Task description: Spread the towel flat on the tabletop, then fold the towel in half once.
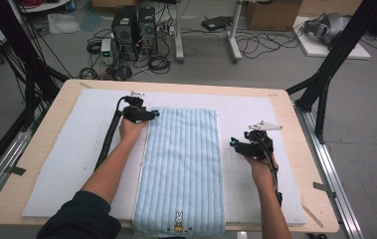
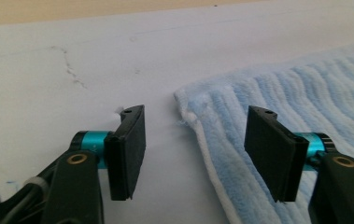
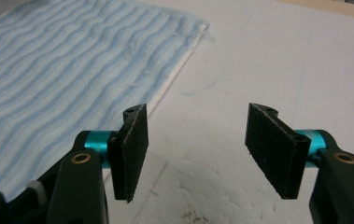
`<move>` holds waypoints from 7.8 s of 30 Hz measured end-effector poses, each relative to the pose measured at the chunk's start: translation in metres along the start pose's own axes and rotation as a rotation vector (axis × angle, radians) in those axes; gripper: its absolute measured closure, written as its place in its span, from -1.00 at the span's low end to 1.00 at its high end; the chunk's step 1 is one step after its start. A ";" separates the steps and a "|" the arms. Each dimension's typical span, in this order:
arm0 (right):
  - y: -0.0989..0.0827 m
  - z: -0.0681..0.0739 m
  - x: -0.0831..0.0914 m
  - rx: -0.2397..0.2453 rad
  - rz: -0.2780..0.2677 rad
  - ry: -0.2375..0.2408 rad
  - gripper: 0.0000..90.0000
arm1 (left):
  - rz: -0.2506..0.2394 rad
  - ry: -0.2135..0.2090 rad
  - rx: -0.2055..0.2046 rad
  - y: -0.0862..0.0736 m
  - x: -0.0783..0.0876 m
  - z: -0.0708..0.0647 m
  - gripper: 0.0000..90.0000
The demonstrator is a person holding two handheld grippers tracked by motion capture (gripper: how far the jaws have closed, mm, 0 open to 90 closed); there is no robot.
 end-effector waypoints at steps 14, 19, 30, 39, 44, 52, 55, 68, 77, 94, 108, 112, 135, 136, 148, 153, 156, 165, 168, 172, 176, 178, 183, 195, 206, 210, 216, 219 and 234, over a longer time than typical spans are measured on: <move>0.025 0.021 -0.066 0.002 0.097 0.088 0.31 | -0.107 -0.110 -0.042 -0.010 0.053 -0.012 -0.27; 0.029 0.023 -0.072 0.058 0.113 0.044 0.92 | -0.105 -0.116 -0.043 -0.024 0.062 -0.012 -0.09; 0.032 0.024 -0.061 0.038 0.072 -0.018 0.49 | 0.062 -0.110 -0.081 -0.049 0.031 -0.029 0.21; 0.028 0.022 -0.056 0.030 0.063 -0.011 0.44 | 0.039 0.029 -0.096 -0.045 0.028 -0.022 0.96; 0.030 0.024 -0.051 0.030 0.037 -0.006 0.40 | 0.013 -0.026 -0.056 -0.044 0.028 -0.018 0.79; 0.026 0.033 -0.072 0.057 0.099 0.034 0.84 | -0.071 -0.101 -0.035 -0.035 0.049 -0.018 -0.22; 0.028 0.033 -0.072 0.082 0.101 -0.024 0.94 | -0.122 -0.103 -0.029 -0.033 0.058 -0.018 -0.40; 0.026 0.018 -0.006 -0.022 -0.097 0.047 -0.28 | -0.239 -0.255 -0.132 -0.047 0.095 -0.032 -0.48; -0.005 -0.002 0.025 0.002 -0.146 0.015 -0.76 | -0.308 -0.264 -0.213 -0.059 0.116 -0.037 -0.57; -0.006 0.004 0.027 0.054 -0.108 0.025 -0.76 | -0.306 -0.239 -0.163 -0.058 0.127 -0.036 -0.67; -0.001 0.007 0.022 0.044 -0.094 0.038 -0.76 | -0.287 -0.244 -0.128 -0.059 0.128 -0.028 -0.67; -0.001 0.010 0.022 0.043 -0.090 0.050 -0.76 | -0.281 -0.237 -0.111 -0.059 0.126 -0.026 -0.67; -0.003 0.009 0.024 0.011 -0.092 0.078 -0.76 | -0.114 -0.167 -0.105 -0.045 0.072 -0.036 -0.42; -0.003 0.009 0.024 0.008 -0.089 0.081 -0.76 | -0.113 -0.168 -0.100 -0.044 0.070 -0.036 -0.40; -0.005 0.009 0.021 0.007 -0.082 0.083 -0.76 | -0.001 -0.042 -0.130 -0.053 0.047 -0.036 0.00; -0.004 0.011 0.018 0.006 -0.075 0.085 -0.76 | 0.028 -0.030 -0.173 -0.058 0.038 -0.043 0.20; -0.005 0.011 0.015 0.002 -0.065 0.084 -0.76 | 0.040 0.035 -0.240 -0.061 0.034 -0.049 0.33; -0.004 0.014 0.008 0.002 -0.042 0.076 -0.75 | 0.036 0.013 -0.255 -0.061 0.033 -0.053 0.90; -0.001 0.015 0.003 0.004 -0.028 0.075 -0.60 | 0.036 -0.025 -0.219 -0.061 0.033 -0.051 0.92; 0.011 0.020 -0.012 0.006 0.003 0.082 -0.33 | 0.038 -0.057 -0.190 -0.060 0.034 -0.048 0.92; 0.023 0.024 -0.036 -0.003 0.067 0.069 0.01 | 0.033 -0.092 -0.154 -0.060 0.034 -0.046 0.91; 0.032 0.023 -0.047 -0.007 0.077 0.058 0.07 | 0.033 -0.113 -0.127 -0.060 0.034 -0.044 0.92; 0.048 0.024 -0.072 -0.021 0.121 0.041 0.13 | 0.036 -0.141 -0.094 -0.060 0.035 -0.041 0.92; 0.049 0.033 -0.083 -0.012 0.175 0.006 0.25 | 0.040 -0.138 -0.097 -0.060 0.034 -0.041 0.92; 0.052 0.034 -0.082 -0.003 0.153 0.049 0.93 | -0.025 -0.181 -0.034 -0.048 0.041 -0.034 0.93; 0.063 0.031 -0.072 -0.001 0.050 0.040 0.93 | -0.089 -0.201 -0.020 -0.032 0.049 -0.029 0.93; 0.077 0.029 -0.065 -0.018 -0.002 0.044 0.93 | -0.104 -0.224 -0.003 -0.023 0.051 -0.026 0.93; 0.076 0.030 -0.064 -0.019 0.003 0.059 0.93 | -0.079 -0.226 -0.025 -0.027 0.051 -0.026 0.93; 0.055 0.046 -0.035 0.017 -0.026 0.127 0.93 | -0.110 -0.289 -0.063 -0.049 0.079 -0.039 0.92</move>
Point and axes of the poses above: each handheld gripper's, and its own axes: x roughly backward along the jaws, y roughly out of its top, z roughly to its left, the point moved 7 cm from there along -x, roughly forward along the jaws, and after that the axes turned 15 degrees about z, right-handed, at the moved point
